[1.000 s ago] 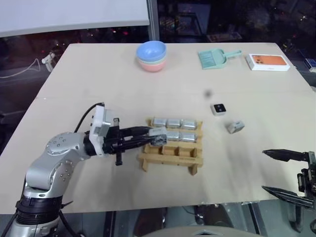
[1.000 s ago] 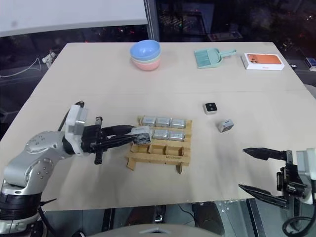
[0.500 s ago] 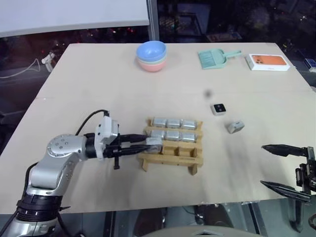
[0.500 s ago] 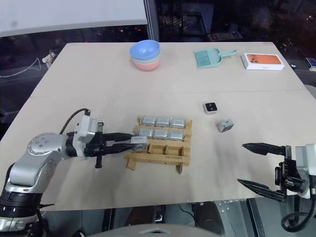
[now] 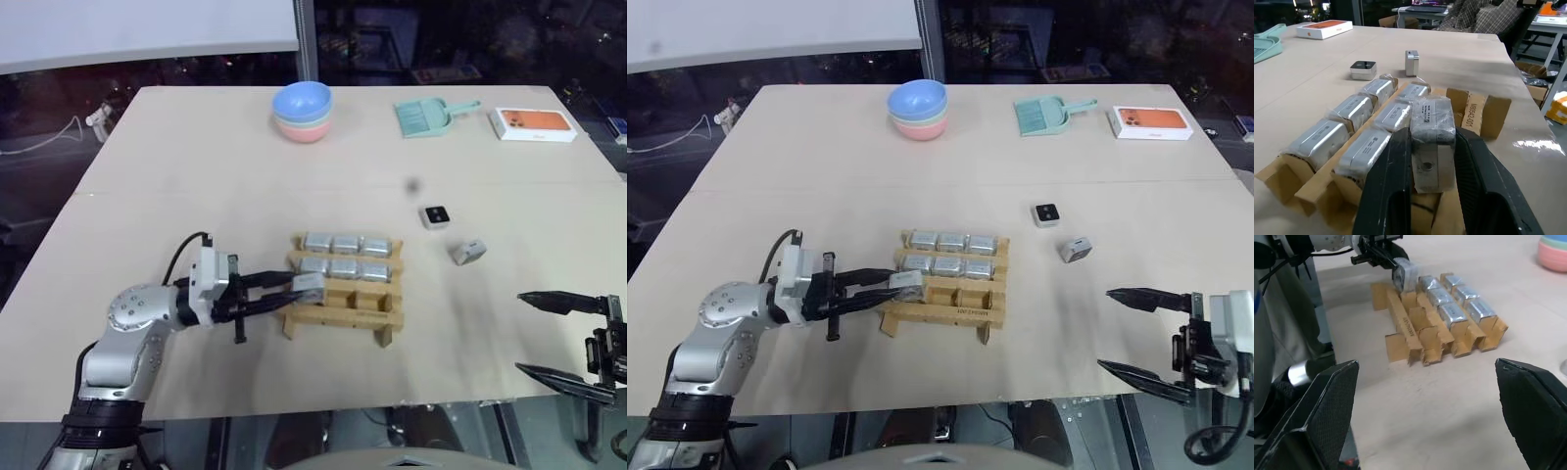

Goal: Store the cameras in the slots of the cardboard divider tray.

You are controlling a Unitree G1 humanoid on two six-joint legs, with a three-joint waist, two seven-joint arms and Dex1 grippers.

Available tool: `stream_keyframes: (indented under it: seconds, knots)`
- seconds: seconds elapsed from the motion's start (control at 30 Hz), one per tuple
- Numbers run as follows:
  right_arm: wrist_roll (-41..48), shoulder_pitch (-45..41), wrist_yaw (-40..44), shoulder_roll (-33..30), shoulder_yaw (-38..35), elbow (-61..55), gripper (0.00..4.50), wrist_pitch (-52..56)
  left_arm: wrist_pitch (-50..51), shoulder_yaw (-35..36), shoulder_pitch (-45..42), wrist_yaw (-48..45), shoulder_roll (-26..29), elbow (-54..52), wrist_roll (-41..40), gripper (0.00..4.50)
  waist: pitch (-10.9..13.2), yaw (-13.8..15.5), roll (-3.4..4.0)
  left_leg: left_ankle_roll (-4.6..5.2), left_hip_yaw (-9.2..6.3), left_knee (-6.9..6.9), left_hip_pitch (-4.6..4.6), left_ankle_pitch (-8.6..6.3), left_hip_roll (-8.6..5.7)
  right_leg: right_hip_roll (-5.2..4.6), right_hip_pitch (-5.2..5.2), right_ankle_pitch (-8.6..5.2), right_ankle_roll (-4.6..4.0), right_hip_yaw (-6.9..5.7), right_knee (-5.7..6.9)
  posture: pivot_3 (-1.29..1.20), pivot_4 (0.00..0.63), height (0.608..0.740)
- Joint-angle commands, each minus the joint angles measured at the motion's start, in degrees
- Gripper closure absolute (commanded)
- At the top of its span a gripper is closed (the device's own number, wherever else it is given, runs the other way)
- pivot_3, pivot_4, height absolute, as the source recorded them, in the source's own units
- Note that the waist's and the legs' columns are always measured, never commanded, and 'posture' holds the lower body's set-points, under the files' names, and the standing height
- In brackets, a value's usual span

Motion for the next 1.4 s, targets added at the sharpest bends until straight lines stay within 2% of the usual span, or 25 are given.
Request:
stream_keyframes:
  seconds: [0.03, 0.27, 0.47, 0.6, 0.73, 0.93, 1.07, 1.1, 1.13, 1.27, 1.3, 1.4]
  knots:
    - [1.4, -0.2, 0.0, -0.4, -0.5, -0.5, 0.08, -0.7, -4.7, -0.1, -3.7, -0.9, 1.0, 5.2, 3.5, 3.86, 0.0, 0.0, 0.01, 0.00, 0.00, 0.00, 0.00, 0.00, -0.01, 0.00, 0.00, 0.00, 0.00, 0.00, 0.00, 0.00, 0.150, 0.740]
    - [1.9, 0.1, -0.3, -0.3, -0.7, -0.6, 0.08, -0.6, -8.8, -2.1, -6.2, -5.0, -0.4, 8.7, 3.4, 3.86, 0.0, -0.1, 0.00, 0.00, -0.01, 0.00, -0.03, 0.00, 0.00, 0.00, 0.00, 0.01, -0.01, -0.01, 0.00, 0.00, 0.150, 0.740]
    - [2.1, 0.6, -0.6, 0.0, -0.8, -0.9, 0.08, -0.7, -7.0, -3.7, -7.5, -9.3, 0.1, 9.2, 1.6, 3.86, 0.0, 0.0, 0.00, 0.01, -0.03, 0.00, -0.04, 0.00, 0.00, 0.00, -0.01, 0.01, -0.01, -0.03, 0.00, 0.00, 0.150, 0.740]
    - [2.3, 1.0, -0.7, 0.1, -1.0, -1.2, 0.08, -0.7, -9.7, -4.0, -11.2, -9.7, 0.9, 14.2, 4.5, 3.86, 0.0, 0.1, -0.01, 0.01, -0.03, 0.02, -0.05, 0.00, -0.03, 0.00, 0.01, 0.01, 0.00, -0.05, 0.00, 0.00, 0.150, 0.740]
    - [2.4, 1.5, -1.0, 0.4, -0.8, -1.5, 0.08, -1.0, -12.6, -4.0, -14.1, -8.3, -0.5, 18.1, 6.2, 3.86, 0.0, 0.0, -0.01, 0.01, -0.03, 0.02, -0.04, 0.00, -0.04, 0.01, 0.01, 0.01, 0.00, -0.04, 0.00, 0.00, 0.150, 0.740]
    - [2.5, 1.9, -1.3, 0.5, -1.1, -1.8, 0.08, -0.9, -11.7, -5.7, -13.8, -11.1, -0.1, 18.2, 6.3, 3.86, 0.0, 0.1, 0.00, 0.01, -0.07, 0.09, -0.01, 0.00, -0.02, 0.00, 0.05, 0.01, 0.01, -0.04, 0.03, 0.00, 0.150, 0.740]
    - [2.6, 2.2, -1.0, 0.4, -1.3, -1.7, 0.08, -1.0, -9.7, -6.4, -14.5, -9.8, 1.6, 18.9, 8.4, 3.86, 0.0, 0.0, 0.01, 0.01, -0.07, 0.07, -0.01, 0.00, -0.01, 0.00, 0.04, 0.01, 0.01, -0.03, 0.04, 0.00, 0.150, 0.740]
    - [2.6, 2.2, -0.9, 0.4, -1.3, -1.6, 0.00, -1.1, -9.4, -6.5, -14.6, -9.7, 1.7, 18.8, 8.4, 2.83, 0.0, 0.0, 0.01, 0.01, -0.07, 0.07, 0.00, 0.00, -0.01, 0.00, 0.04, 0.01, 0.01, -0.04, 0.04, 0.00, 0.150, 0.740]
    - [2.6, 2.2, -0.8, 0.4, -1.3, -1.5, 0.00, -1.1, -9.6, -6.5, -14.7, -9.4, 1.6, 18.6, 8.4, 2.47, 0.0, 0.0, 0.01, 0.01, -0.06, 0.07, -0.01, 0.00, -0.02, 0.01, 0.04, 0.01, 0.01, -0.03, 0.04, 0.00, 0.150, 0.740]
    - [2.6, 1.9, -0.8, 0.3, -1.1, -1.2, 0.00, -1.2, -9.7, -6.6, -14.6, -10.3, 1.8, 17.6, 7.7, 0.55, 0.0, 0.0, 0.00, 0.01, -0.06, 0.07, -0.04, 0.00, -0.01, 0.00, 0.02, 0.01, 0.01, -0.03, 0.03, 0.00, 0.150, 0.740]
    - [2.5, 1.7, -0.8, 0.2, -1.0, -1.1, 0.00, -1.2, -8.6, -6.2, -14.8, -10.2, 1.9, 17.2, 6.8, 0.27, 0.0, 0.0, 0.00, 0.01, -0.06, 0.07, -0.04, 0.00, -0.01, 0.00, 0.02, 0.01, 0.01, -0.03, 0.03, 0.00, 0.150, 0.740]
    - [2.5, 1.4, -0.6, 0.0, -0.9, -0.8, 0.00, -1.1, -6.3, -4.6, -15.8, -10.2, 2.3, 15.9, 4.4, 0.27, 0.0, 0.0, 0.00, 0.01, -0.07, 0.06, -0.06, 0.00, -0.01, 0.00, 0.01, 0.01, 0.00, -0.04, 0.02, 0.00, 0.150, 0.740]
